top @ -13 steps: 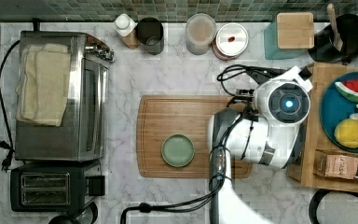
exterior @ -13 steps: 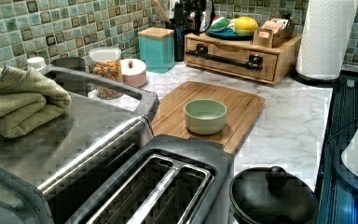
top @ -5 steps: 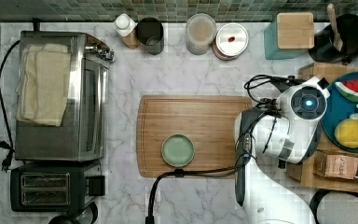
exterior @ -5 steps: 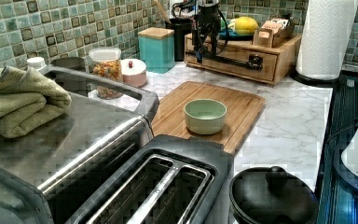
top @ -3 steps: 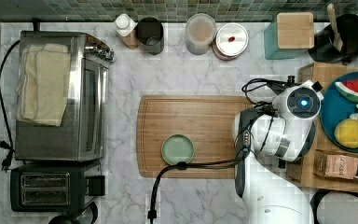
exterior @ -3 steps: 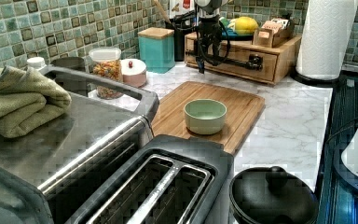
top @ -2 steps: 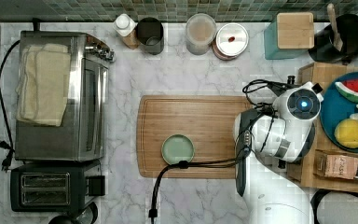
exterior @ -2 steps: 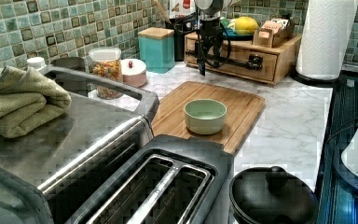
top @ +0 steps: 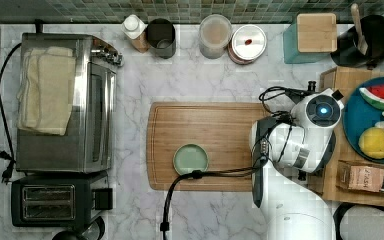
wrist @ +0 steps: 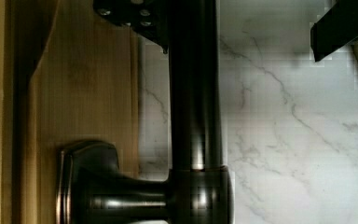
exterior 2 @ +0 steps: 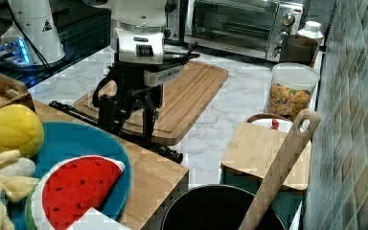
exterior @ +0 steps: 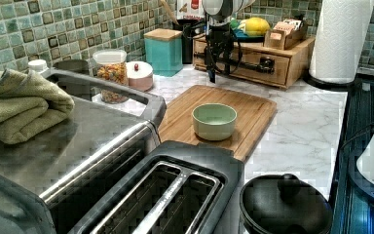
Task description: Open the drawer.
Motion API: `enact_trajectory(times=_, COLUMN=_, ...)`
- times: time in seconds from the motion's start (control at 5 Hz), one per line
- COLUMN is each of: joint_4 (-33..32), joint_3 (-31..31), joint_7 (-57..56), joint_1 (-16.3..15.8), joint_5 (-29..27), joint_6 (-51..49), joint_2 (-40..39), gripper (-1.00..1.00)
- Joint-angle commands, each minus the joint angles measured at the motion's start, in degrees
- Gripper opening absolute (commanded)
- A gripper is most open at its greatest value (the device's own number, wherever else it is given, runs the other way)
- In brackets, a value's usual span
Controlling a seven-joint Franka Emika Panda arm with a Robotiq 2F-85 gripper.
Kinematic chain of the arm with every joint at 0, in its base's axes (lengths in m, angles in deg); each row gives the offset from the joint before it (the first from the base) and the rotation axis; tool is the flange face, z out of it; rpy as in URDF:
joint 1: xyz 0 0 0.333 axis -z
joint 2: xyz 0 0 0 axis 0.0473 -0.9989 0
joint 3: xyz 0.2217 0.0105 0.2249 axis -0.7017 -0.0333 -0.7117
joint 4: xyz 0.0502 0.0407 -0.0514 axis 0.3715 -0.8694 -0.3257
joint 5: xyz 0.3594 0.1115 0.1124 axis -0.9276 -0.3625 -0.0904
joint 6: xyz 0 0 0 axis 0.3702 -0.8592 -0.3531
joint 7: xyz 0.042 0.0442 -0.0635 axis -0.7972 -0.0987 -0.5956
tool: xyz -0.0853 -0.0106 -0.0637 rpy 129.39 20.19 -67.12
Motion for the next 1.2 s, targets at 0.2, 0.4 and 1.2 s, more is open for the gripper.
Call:
enact_trajectory(times=0.2, joint_4=-2.10, joint_3=-4.84, joint_7=1.39, joint_1=-1.42, joint_5=-7.03, joint_6=-1.52, joint_2=1.41, gripper=1.00)
enact_trajectory(times=0.4, joint_4=-2.45, joint_3=-7.29, joint_7=3.22, joint_1=-4.15, joint_5=-9.22, joint_6=-0.77, joint_2=0.23, gripper=1.00)
enact_trajectory(times=1.2, joint_4=-10.92, joint_3=-10.06, joint_7=28.51, joint_1=-17.64, joint_5=-4.10, joint_6=-5.25, joint_2=9.57, gripper=1.00)
